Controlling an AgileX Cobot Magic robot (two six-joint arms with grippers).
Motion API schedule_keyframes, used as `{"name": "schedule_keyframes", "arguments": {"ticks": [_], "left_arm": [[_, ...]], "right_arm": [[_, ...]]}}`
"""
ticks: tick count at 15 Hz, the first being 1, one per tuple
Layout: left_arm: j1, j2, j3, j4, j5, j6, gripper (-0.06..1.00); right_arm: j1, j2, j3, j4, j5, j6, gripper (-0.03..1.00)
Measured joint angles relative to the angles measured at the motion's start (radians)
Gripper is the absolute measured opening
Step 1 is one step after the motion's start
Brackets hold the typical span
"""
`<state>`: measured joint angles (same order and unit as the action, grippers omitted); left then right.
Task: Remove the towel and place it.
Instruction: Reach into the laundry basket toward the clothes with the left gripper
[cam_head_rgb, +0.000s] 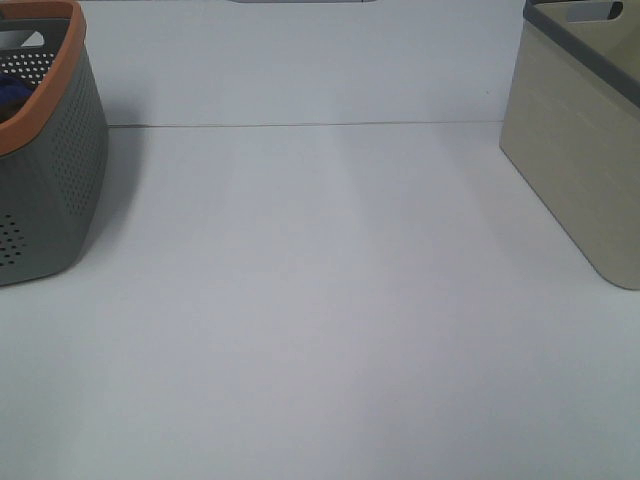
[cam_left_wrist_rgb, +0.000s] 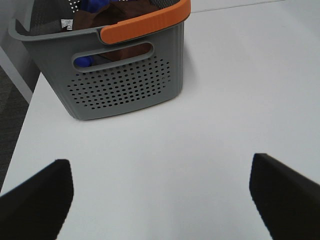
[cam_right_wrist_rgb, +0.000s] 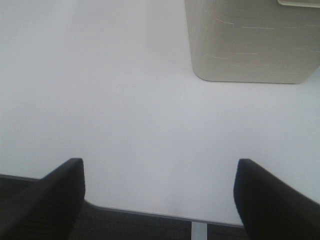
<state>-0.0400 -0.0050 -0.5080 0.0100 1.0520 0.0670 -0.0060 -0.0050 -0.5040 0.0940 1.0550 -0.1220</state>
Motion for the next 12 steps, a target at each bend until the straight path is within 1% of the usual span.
{"name": "schedule_keyframes", "arguments": {"ticks": [12], "left_arm": [[0.000,0.000,0.000,0.000,0.000,0.000,0.91]], "right_arm": [[0.000,0.000,0.000,0.000,0.000,0.000,0.71]]}}
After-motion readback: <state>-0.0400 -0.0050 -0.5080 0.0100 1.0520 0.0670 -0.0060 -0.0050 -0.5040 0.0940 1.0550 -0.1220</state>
